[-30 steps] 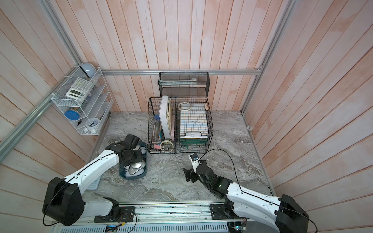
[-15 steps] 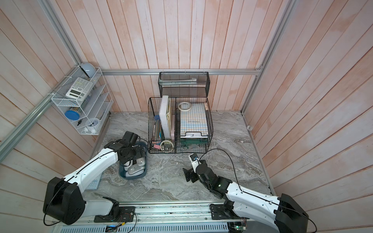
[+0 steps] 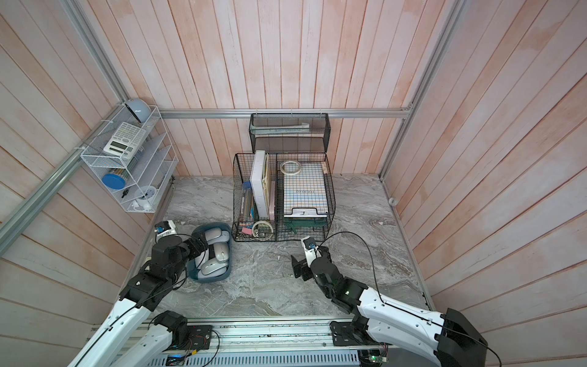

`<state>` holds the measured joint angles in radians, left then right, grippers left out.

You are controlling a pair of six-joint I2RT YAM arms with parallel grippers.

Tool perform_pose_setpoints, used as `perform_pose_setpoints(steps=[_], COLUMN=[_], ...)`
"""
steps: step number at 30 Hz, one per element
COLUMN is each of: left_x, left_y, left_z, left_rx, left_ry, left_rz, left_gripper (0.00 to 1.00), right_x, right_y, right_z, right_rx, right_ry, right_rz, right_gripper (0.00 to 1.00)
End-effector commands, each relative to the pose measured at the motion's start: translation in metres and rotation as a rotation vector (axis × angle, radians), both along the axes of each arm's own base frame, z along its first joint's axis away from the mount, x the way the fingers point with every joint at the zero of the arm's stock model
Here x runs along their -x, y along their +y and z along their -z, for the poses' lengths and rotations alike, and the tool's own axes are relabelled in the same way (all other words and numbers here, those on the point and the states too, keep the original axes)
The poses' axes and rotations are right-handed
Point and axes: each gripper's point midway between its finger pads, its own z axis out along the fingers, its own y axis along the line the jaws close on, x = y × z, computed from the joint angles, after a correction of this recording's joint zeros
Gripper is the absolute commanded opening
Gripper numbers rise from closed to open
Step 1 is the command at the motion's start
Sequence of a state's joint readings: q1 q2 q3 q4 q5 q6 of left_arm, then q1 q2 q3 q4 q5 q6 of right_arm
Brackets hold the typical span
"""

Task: Put the mouse in the storage box
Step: Place the mouse in the storage box, then reset both arms

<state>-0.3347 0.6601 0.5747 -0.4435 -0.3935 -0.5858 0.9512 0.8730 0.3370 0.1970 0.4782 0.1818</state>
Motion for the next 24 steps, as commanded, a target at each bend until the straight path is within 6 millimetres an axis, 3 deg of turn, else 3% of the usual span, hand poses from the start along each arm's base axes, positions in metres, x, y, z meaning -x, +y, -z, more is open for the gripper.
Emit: perform_pose_setpoints(steps=[1,4,7,10,14,17,21,23,24], left_x=[-0.01,-0.012,-0.008,-0.006,0.0,-0.004,-0.025,-0.039,-0.048], left_y=[0.018,0.024,0.038,0.043,0.057,0.064,0.072,0.078,0.083], left_z=[-0.018,-0.02,-0.019,-0.013,0.009,0.025,0.039,0.041,0.043], left_rx=[-0.075,-0.154,-0.215,-0.314,-0.469,-0.533,-0.471,-0.441,-0.427], left_ry=[-0.143,-0.203,-0.263,-0.315,-0.319,-0.31,-0.301,-0.296,-0.295], left_rz=[-0.088,-0.091,-0.162,-0.158,-0.209,-0.222,-0.197,-0.192,-0.19], left_gripper=[1.0,1.0,1.0,1.0,1.0,1.0,1.0,1.0,1.0], right_x=[-0.027,-0.039,-0.045,-0.046,-0.042,-0.046,-0.052,-0.064,-0.076], right_y=[-0.035,-0.083,-0.132,-0.183,-0.236,-0.251,-0.276,-0.277,-0.269], right_z=[-0.059,-0.076,-0.078,-0.065,-0.027,0.008,0.011,0.011,0.012], right_rx=[-0.003,0.007,-0.008,-0.029,-0.013,0.027,-0.072,-0.087,-0.009], right_ry=[-0.199,-0.273,-0.267,-0.248,-0.212,-0.144,-0.217,-0.225,-0.203], right_rz=[0.236,0.468,0.632,0.81,0.994,0.992,1.129,1.113,1.045], right_gripper=[0.97,0.98,0.98,0.98,0.97,0.98,0.97,0.98,0.98])
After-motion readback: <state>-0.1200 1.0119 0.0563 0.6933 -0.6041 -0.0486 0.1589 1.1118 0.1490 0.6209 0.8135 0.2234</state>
